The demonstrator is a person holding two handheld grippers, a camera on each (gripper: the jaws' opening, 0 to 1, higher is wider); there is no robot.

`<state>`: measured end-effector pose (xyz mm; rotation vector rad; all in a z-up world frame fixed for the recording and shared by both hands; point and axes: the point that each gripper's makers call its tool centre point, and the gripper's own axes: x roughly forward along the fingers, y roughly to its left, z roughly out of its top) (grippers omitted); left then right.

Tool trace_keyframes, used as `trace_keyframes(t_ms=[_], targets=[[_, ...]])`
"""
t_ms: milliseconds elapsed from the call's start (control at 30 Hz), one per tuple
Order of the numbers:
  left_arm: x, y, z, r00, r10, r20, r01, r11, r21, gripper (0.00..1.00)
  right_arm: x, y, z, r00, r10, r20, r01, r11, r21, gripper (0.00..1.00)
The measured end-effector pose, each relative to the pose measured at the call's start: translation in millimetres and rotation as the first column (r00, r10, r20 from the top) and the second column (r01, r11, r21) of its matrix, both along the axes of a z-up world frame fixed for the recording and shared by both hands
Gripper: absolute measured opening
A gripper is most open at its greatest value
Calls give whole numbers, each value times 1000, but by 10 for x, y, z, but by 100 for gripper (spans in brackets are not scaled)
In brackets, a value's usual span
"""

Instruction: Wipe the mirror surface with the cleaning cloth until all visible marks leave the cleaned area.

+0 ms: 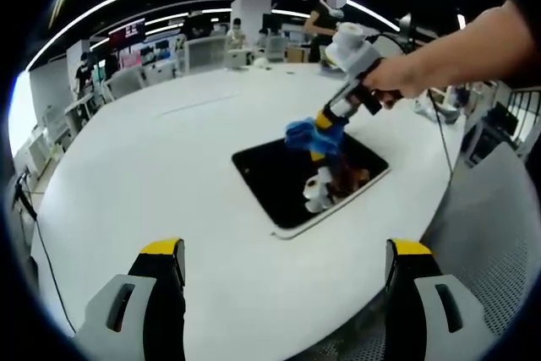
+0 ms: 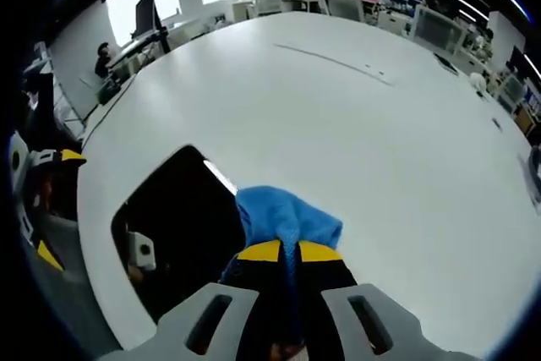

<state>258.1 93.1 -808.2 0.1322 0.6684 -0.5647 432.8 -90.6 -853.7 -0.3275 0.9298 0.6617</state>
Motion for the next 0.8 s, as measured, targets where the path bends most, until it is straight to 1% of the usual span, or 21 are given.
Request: trace_keyframes(t_ms=[167, 400, 800], targets=[[6, 3, 6, 1000, 2, 3, -2, 1000, 1, 99, -30, -15, 2, 1000, -20, 23, 20, 1000, -8, 1], [9, 7, 8, 1000, 3, 7, -3, 1000, 4, 99, -101, -45, -1, 998, -45, 39, 46, 999, -4, 1], [14, 11, 2, 1000, 1, 11, -1, 1000, 9, 99, -228, -70, 5, 996, -71, 52, 72, 997, -1, 1]])
